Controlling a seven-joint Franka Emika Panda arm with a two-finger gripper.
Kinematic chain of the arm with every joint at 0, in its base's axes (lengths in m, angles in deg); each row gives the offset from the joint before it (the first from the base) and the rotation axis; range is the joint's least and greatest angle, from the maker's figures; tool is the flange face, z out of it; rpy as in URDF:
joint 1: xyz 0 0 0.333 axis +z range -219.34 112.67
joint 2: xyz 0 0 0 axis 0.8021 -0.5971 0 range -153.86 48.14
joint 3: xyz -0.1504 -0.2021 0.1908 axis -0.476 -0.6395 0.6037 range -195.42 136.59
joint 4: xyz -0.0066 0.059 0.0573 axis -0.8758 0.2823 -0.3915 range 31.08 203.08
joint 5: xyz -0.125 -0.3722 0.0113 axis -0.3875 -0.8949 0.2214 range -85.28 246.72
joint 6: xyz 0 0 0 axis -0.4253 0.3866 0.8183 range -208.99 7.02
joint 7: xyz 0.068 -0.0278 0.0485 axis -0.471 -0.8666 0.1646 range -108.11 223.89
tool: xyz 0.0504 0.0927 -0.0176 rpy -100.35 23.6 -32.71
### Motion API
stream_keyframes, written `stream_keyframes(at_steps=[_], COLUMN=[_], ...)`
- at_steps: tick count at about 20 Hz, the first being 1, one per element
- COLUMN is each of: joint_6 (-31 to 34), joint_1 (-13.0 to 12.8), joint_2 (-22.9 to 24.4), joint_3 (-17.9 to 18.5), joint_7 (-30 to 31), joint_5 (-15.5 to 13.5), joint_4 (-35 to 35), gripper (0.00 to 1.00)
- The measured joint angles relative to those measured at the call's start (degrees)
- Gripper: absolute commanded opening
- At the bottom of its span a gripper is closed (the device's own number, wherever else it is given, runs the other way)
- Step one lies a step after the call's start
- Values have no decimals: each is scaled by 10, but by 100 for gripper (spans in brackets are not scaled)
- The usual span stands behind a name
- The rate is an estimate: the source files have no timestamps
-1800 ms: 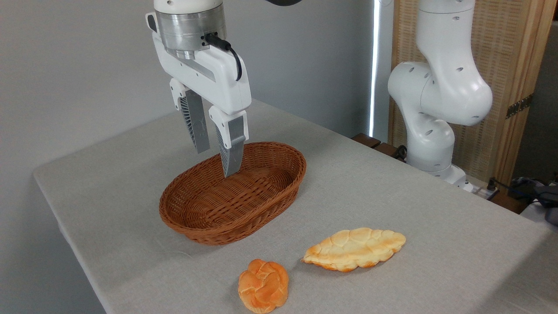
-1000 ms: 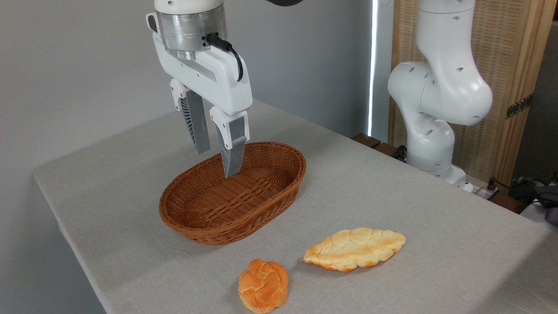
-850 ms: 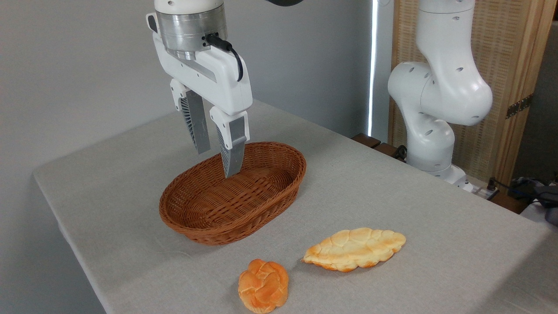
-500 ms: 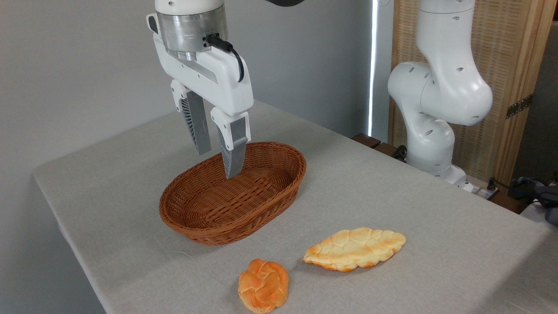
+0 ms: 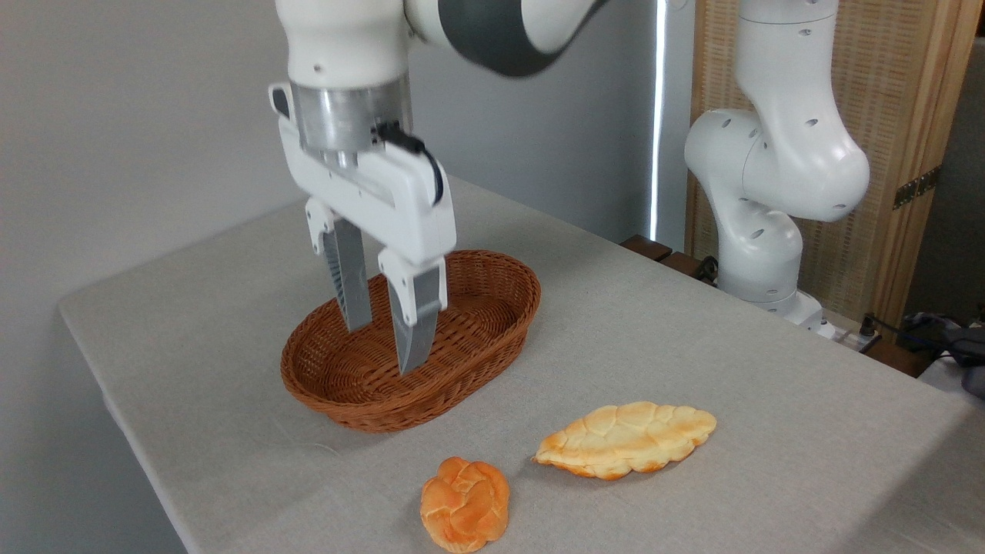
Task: Put bread into the basket
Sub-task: 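Move the open gripper down over the round orange bread roll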
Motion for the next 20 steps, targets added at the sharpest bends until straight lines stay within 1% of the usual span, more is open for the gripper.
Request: stream_keyframes(at_steps=[2, 4, 6, 8, 10, 18, 20], joint_6=[-22, -26, -29, -42, -59, -158, -168], joint_1=[0, 0, 1, 2, 2, 2, 2], joint_2=[0, 0, -1, -1, -1, -7, -10], joint_3=[8, 18, 28, 32, 34, 40, 41], joint_7=[-6, -21, -39, -43, -45, -47, -47], joint_5=[1, 10, 34, 55, 64, 69, 70], joint_4=[19, 30, 43, 57, 70, 128, 137], gripper=[100, 100, 100, 100, 100, 100, 100])
